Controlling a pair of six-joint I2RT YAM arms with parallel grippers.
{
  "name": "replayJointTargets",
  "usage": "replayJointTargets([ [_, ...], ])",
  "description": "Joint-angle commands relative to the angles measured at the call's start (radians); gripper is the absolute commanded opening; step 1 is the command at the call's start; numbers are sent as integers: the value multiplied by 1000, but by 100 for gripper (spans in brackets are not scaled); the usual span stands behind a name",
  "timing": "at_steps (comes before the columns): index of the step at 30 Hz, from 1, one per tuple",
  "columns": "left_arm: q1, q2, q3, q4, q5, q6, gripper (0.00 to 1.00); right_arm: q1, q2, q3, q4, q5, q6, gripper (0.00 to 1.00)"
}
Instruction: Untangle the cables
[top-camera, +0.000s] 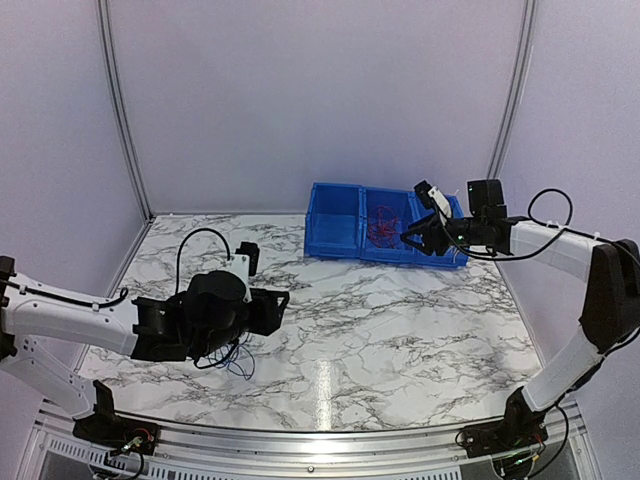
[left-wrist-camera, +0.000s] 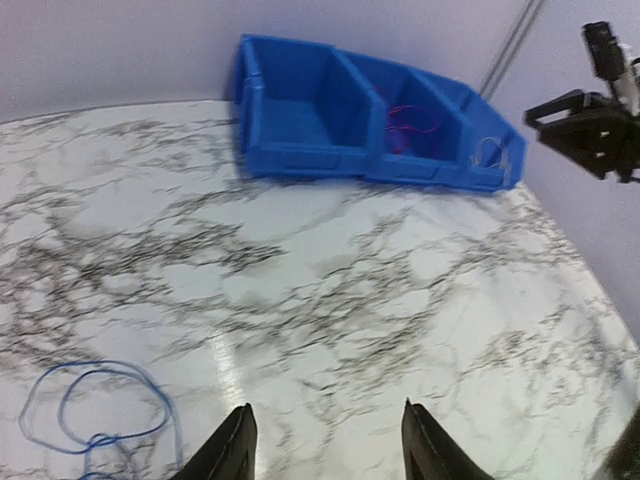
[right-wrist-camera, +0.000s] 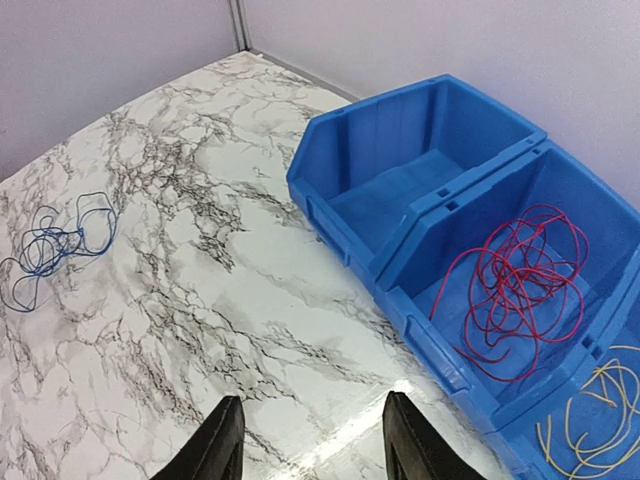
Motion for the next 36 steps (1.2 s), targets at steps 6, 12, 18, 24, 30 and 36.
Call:
replayJointTargets([
  [6,140,-214,-122,-689,-200,-419,44,-5,-3,20,6,-169,-41,46],
  [12,212,-402,-313,-670,-131,-557,44,-5,-22,17,-1,-167,-64,46],
  [18,334,-394,-433,-476,73,-482,37,-4,-7,26,-16,-180,-64,46],
  [24,420,-323,-474,-374,151,-437,28,-5,-24,22,-15,-171,-72,46],
  [30,468,-268,-477,-311,178,-378,11,-5,-15,23,-17,-176,-72,45],
  [36,471,-346,-367,-381,136,-245,0,-5,-2,26,-18,-194,-54,44],
])
